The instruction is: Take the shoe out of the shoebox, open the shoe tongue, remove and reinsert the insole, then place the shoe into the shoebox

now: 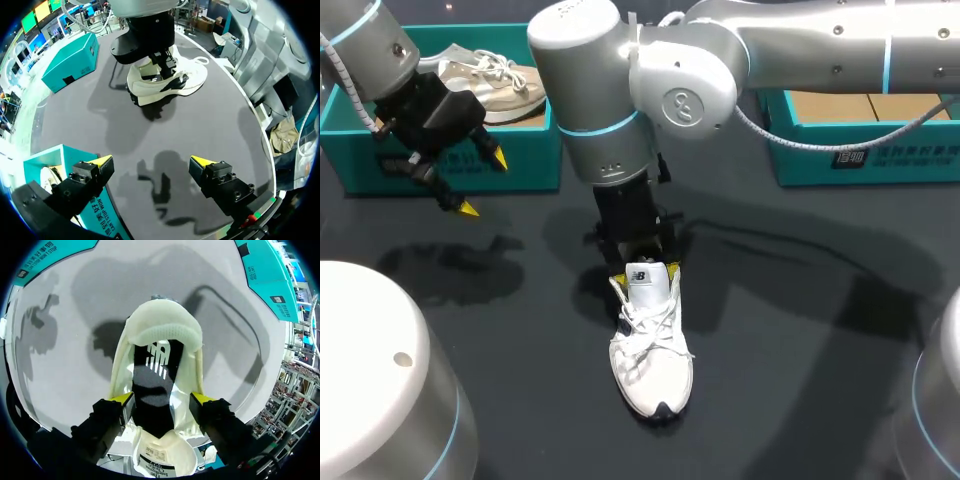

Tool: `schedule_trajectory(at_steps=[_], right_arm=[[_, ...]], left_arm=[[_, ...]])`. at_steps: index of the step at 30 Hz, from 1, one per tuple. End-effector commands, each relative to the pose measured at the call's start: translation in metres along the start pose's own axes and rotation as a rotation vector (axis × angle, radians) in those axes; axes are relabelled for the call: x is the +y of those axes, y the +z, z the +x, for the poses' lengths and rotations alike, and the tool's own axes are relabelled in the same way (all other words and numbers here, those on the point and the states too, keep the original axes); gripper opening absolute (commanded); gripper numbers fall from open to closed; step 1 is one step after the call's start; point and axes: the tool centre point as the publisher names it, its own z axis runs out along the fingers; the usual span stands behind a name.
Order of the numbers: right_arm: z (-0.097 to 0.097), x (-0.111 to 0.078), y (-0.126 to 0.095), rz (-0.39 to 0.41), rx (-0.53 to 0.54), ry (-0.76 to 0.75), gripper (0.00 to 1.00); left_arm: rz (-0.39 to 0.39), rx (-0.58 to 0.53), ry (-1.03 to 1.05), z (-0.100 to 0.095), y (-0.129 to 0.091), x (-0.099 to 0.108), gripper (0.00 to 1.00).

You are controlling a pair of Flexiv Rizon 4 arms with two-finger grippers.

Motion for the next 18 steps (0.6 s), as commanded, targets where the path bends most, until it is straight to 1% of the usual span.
schedule_trajectory(at_steps=[1, 6, 13, 18], right_arm=[[0.001, 0.001, 0.000, 0.006, -0.003, -0.003, 0.99], [-0.001, -0.001, 0.001, 0.013, -0.004, 0.000, 1.00], [-0.002, -0.008, -0.004, -0.001, -0.009, 0.016, 1.00], [-0.003, -0.013, -0.005, 0.002, -0.007, 0.026, 1.00]], left_arm=[[-0.002, 0.000, 0.000, 0.001, -0.001, 0.000, 1.00], [-0.002, 0.000, 0.000, 0.001, -0.001, 0.000, 1.00], [-0.002, 0.000, 0.000, 0.001, -0.001, 0.000, 1.00], [-0.002, 0.000, 0.000, 0.001, -0.001, 0.000, 1.00]])
